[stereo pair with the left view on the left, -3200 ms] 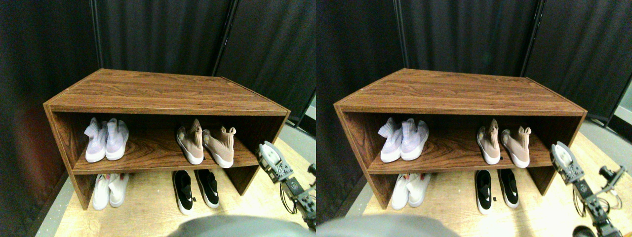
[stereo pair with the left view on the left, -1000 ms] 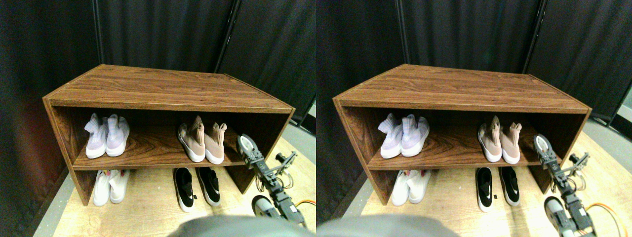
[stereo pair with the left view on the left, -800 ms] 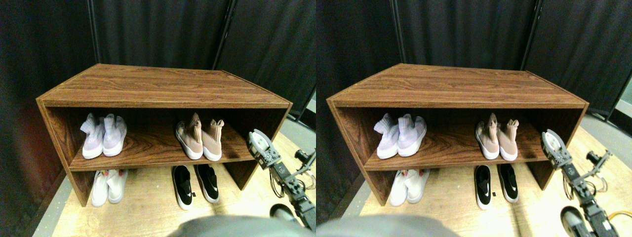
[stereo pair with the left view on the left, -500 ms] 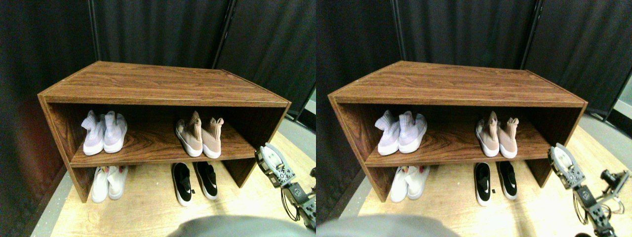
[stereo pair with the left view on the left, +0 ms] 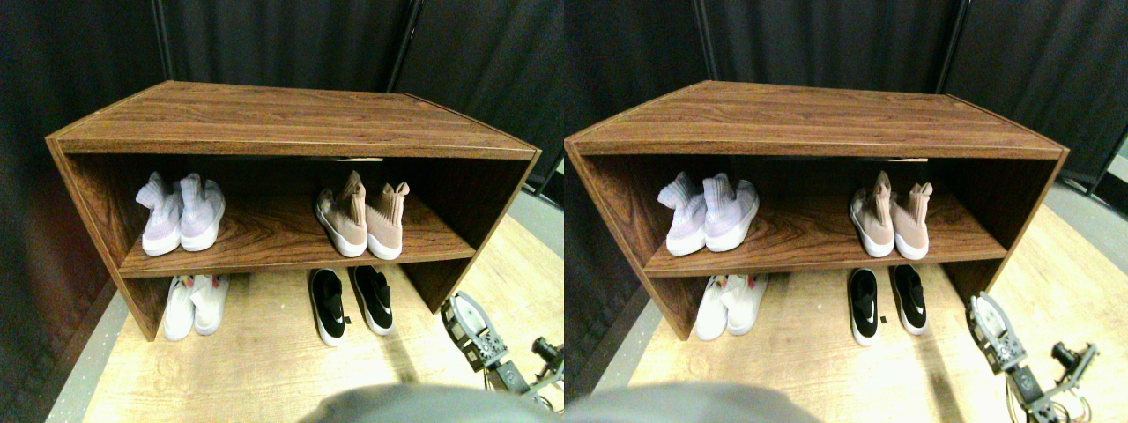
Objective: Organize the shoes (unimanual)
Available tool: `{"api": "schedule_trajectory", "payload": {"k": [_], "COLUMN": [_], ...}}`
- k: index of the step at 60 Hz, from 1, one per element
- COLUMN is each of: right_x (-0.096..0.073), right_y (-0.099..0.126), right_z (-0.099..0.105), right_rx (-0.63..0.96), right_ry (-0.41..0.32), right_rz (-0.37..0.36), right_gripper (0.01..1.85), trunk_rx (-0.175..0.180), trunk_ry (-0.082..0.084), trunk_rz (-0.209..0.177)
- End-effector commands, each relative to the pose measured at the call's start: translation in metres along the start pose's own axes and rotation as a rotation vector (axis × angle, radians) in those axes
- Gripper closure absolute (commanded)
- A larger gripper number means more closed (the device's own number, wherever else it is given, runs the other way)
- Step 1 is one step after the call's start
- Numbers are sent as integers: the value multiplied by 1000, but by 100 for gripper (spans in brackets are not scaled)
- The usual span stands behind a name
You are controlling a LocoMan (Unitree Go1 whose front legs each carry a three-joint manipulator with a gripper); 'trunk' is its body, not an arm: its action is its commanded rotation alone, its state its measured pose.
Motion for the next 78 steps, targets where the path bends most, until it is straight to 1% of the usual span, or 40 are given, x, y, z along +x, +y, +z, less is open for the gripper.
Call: {"api": "schedule_trajectory", "payload": {"k": [1, 2, 4, 5, 6, 7, 9, 11, 12, 18, 19, 23, 25, 26, 30, 31, 38, 39, 48, 52, 56, 61, 63, 65, 74, 78], "right_x": [8, 9, 14, 14, 18, 18, 23, 25, 28, 36, 38, 45, 48, 50, 55, 57, 64, 65, 70, 73, 73, 74, 75, 75, 80, 85], "right_y": [-24, -26, -35, -35, -42, -42, -52, -56, -61, -73, -73, -79, -83, -84, -88, -90, -92, -91, -93, -96, -98, -101, -104, -104, -110, -114], "right_z": [-4, -4, -5, -5, -5, -5, -5, -5, -4, -1, 0, 3, 4, 5, 7, 8, 13, 14, 16, 16, 15, 12, 10, 9, 6, 6], "right_rx": [32, 27, 33, 33, 25, 25, 6, -4, -10, 0, 8, 9, 39, 36, -10, 0, 10, 17, 4, 3, -14, 10, 12, 9, 19, 40], "right_ry": [-34, -41, -52, -52, -53, -53, -51, -64, -85, -80, -84, -86, -101, -110, -124, -130, -157, -162, -184, -201, -209, -211, -216, -220, -227, -236], "right_rz": [-30, -35, -75, -75, -96, -96, -108, -121, -146, -166, -179, -194, -207, -215, -241, -244, -272, -275, -298, -323, -331, -330, -337, -341, -360, -378], "right_gripper": [180, 180, 180, 180, 180, 180, 180, 180, 180, 180, 180, 180, 180, 180, 180, 180, 180, 180, 180, 180, 180, 180, 180, 180, 180, 180], "trunk_rx": [-32, -32, -33, -33, -35, -35, -37, -37, -37, -37, -36, -35, -35, -34, -32, -32, -33, -34, -36, -38, -45, -53, -60, -64, -72, -74], "trunk_ry": [24, 24, 25, 25, 25, 27, 28, 29, 31, 33, 36, 36, 36, 33, 34, 34, 28, 26, 18, 14, 8, 0, -7, -10, -13, -15], "trunk_rz": [9, 9, 11, 11, 12, 13, 15, 16, 17, 17, 17, 16, 16, 16, 15, 15, 17, 17, 17, 19, 22, 27, 31, 35, 46, 46]}}
